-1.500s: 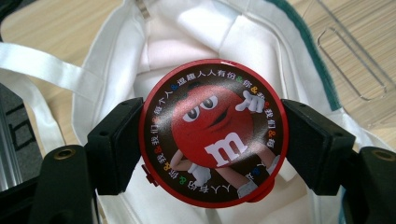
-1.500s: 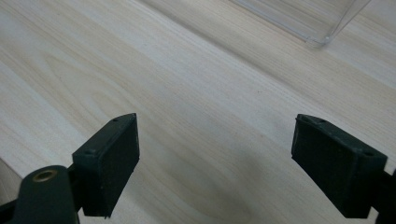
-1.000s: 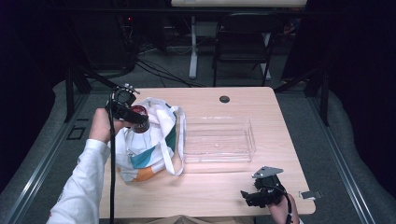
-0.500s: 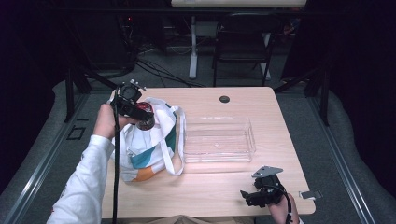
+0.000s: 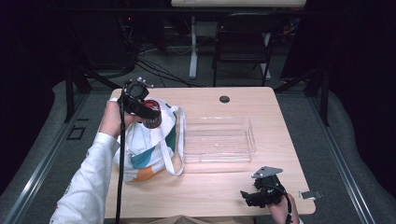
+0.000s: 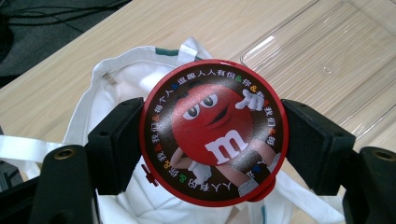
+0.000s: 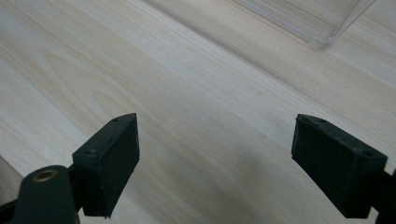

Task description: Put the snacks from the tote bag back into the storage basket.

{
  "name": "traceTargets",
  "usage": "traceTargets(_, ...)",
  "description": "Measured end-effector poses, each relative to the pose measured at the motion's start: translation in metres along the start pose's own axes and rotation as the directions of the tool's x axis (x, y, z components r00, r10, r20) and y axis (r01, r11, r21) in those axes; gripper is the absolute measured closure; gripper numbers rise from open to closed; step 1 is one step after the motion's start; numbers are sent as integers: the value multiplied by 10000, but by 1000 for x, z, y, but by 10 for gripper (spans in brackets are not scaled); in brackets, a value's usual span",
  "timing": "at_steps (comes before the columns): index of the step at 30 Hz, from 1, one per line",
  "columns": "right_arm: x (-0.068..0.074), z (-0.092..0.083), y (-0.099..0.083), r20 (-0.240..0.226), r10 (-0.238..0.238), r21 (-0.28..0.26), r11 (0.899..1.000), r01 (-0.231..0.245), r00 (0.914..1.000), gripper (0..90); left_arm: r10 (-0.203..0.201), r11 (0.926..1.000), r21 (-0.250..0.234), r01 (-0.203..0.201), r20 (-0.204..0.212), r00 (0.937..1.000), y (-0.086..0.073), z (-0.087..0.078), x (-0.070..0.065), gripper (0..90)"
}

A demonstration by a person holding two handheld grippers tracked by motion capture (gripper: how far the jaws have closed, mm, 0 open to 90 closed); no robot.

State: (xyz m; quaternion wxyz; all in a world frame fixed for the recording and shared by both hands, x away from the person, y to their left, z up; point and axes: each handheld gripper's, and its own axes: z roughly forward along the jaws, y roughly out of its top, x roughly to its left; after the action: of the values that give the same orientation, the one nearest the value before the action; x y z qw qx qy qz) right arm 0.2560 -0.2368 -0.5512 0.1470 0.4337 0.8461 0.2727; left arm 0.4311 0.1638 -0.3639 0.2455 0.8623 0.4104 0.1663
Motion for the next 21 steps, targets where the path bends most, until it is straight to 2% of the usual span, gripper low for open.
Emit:
traceTargets(9,0,0,0,-41,19,2,10000,-19,10000,147,199,9998,-47,-199,142,9997,11,0,-10,260)
traceTargets(21,-2,2,1,-117,153,-1,9999,-153,9998,147,692,9976,-107,-688,430,9967,31,1,-25,260)
